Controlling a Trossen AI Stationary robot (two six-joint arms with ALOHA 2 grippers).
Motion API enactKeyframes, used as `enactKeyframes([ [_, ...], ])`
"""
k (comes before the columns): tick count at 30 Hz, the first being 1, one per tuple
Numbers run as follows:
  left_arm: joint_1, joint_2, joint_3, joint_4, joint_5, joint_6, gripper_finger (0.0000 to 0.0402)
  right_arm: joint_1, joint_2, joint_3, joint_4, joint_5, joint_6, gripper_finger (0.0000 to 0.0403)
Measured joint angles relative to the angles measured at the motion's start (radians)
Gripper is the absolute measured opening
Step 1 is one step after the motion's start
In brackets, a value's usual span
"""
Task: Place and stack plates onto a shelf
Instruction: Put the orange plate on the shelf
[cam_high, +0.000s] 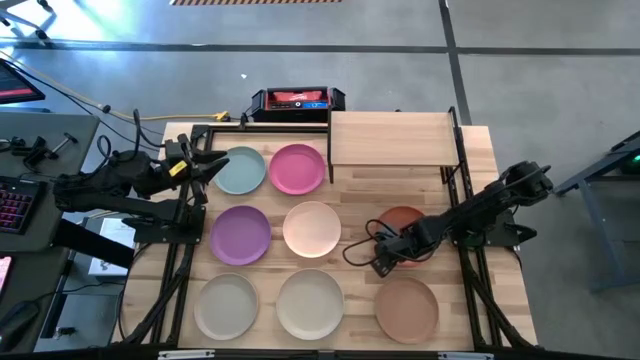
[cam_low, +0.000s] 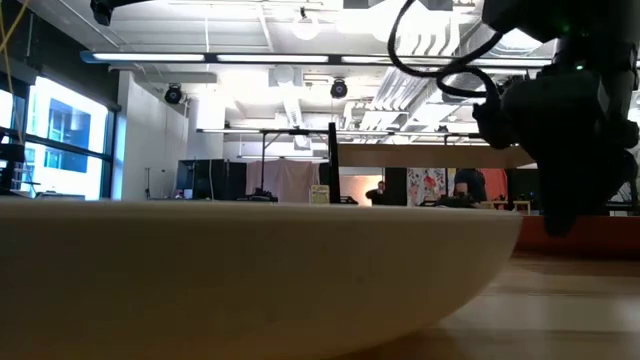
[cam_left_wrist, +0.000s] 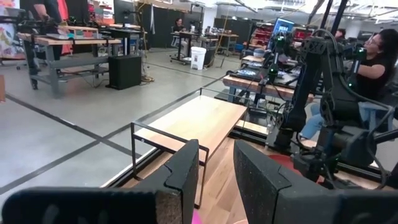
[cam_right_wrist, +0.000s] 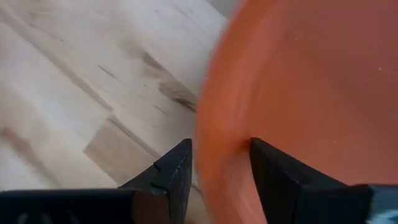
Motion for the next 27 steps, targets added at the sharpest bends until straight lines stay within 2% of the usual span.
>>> enactKeyframes([
  [5,0.0,0.0,0.0,0.0,0.0,-0.014,0.009,-0.001,0.011,0.001,-0.013,0.006,0.004,0.0127],
  [19,0.0,0.0,0.0,0.0,0.0,-0.014,0.009,-0.002,0.008,0.004,0.0,0.013,0.002,0.0011],
  [27,0.0,0.0,0.0,0.0,0.0,-0.014,0.009,-0.003,0.014,0.095,-0.15,0.02,-0.041,0.0001],
])
